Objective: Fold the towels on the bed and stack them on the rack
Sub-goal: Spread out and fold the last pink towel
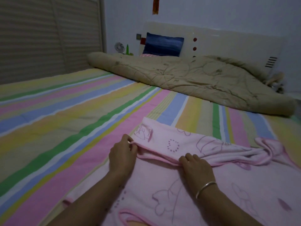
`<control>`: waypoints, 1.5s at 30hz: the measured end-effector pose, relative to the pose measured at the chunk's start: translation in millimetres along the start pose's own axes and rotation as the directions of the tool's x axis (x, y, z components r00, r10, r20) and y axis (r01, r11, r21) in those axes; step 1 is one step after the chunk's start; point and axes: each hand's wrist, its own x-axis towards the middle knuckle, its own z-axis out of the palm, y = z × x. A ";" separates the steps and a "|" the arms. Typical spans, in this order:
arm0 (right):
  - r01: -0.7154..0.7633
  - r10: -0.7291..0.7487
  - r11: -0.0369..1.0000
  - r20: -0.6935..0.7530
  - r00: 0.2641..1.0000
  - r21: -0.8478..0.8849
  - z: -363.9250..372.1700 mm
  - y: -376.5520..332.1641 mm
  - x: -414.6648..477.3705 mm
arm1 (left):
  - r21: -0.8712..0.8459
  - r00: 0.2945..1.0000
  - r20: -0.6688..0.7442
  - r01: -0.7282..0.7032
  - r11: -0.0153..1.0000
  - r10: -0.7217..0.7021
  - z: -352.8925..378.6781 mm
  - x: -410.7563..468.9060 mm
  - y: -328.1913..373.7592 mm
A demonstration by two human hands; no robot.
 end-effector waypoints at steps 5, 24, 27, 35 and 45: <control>-0.016 0.011 0.999 -0.116 0.993 -0.043 8.0 31.8 -9.4 | -0.025 0.996 -0.056 0.066 0.997 -0.068 -5.6 0.3 -2.6; -0.340 0.281 0.934 0.356 0.891 0.114 6.6 134.0 -20.0 | -0.054 0.977 0.203 0.076 0.996 -0.064 -31.6 -7.0 -24.5; -0.318 0.240 0.902 0.272 0.932 0.293 1.9 149.1 -28.2 | -0.047 0.975 0.195 0.121 0.992 -0.109 -28.1 -8.1 -24.6; 0.072 -0.068 0.993 -0.044 0.997 0.092 18.8 160.3 -30.7 | -0.075 0.968 0.182 0.188 0.979 -0.172 -24.8 -14.5 -20.9; -0.007 0.003 0.998 -0.066 0.998 -0.065 36.6 167.6 -34.7 | -0.164 0.933 0.284 0.273 0.948 -0.220 -24.9 -14.7 -29.5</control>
